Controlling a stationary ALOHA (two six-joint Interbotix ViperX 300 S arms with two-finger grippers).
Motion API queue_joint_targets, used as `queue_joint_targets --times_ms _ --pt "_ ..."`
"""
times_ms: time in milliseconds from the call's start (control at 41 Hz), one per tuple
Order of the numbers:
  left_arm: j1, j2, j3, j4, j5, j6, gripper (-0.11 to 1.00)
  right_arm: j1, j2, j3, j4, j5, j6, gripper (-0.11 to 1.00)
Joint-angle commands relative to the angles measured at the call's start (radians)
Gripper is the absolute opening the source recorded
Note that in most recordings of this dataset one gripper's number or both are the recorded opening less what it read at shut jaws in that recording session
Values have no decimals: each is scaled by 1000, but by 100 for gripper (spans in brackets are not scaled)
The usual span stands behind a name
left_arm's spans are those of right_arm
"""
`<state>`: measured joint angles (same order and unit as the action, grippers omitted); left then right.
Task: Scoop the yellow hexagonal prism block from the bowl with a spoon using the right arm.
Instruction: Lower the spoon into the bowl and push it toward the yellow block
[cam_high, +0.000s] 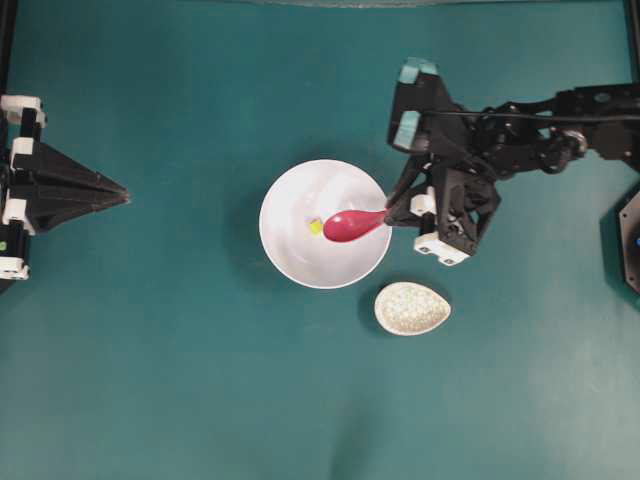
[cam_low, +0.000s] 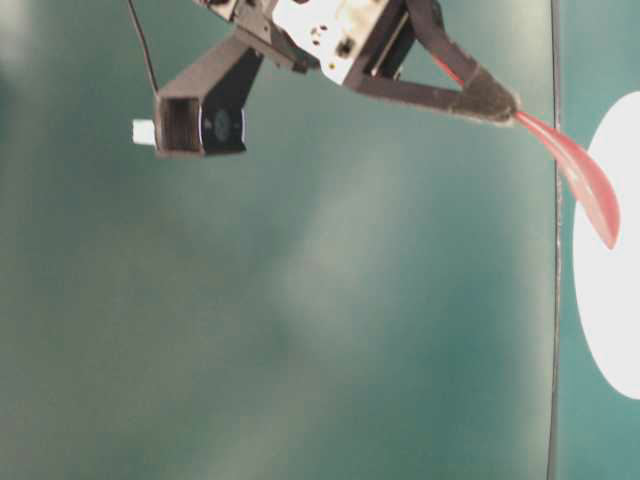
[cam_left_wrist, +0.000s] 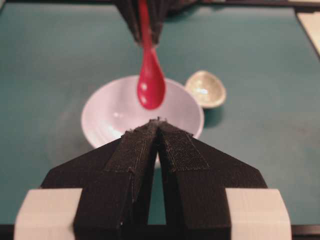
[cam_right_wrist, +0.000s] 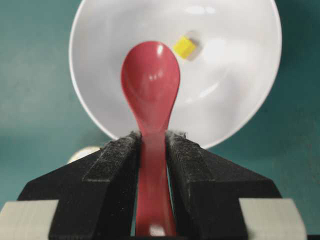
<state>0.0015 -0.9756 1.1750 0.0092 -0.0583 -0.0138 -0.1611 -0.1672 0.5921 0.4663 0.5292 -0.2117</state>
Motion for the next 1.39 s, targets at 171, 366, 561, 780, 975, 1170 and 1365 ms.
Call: queue_joint_targets --times_ms 171,366,561,780,975,1170,1365 --pt "2 0 -28 2 -5 -2 5 -11 32 -84 -57 69 31 25" --pt "2 0 -28 2 -5 -2 5 -11 57 -115 -152 117 112 25" --pt "2 2 -28 0 -5 -2 5 -11 71 -123 -187 123 133 25" --pt "2 0 -28 2 -5 -2 5 2 103 -126 -186 121 137 25" --pt "2 0 -28 2 -5 -2 5 5 133 -132 -186 117 138 24" --pt "2 0 -28 2 -3 -2 5 5 155 -143 -187 112 138 25" --pt "2 0 -28 2 -5 -2 5 5 178 -155 -186 106 138 25"
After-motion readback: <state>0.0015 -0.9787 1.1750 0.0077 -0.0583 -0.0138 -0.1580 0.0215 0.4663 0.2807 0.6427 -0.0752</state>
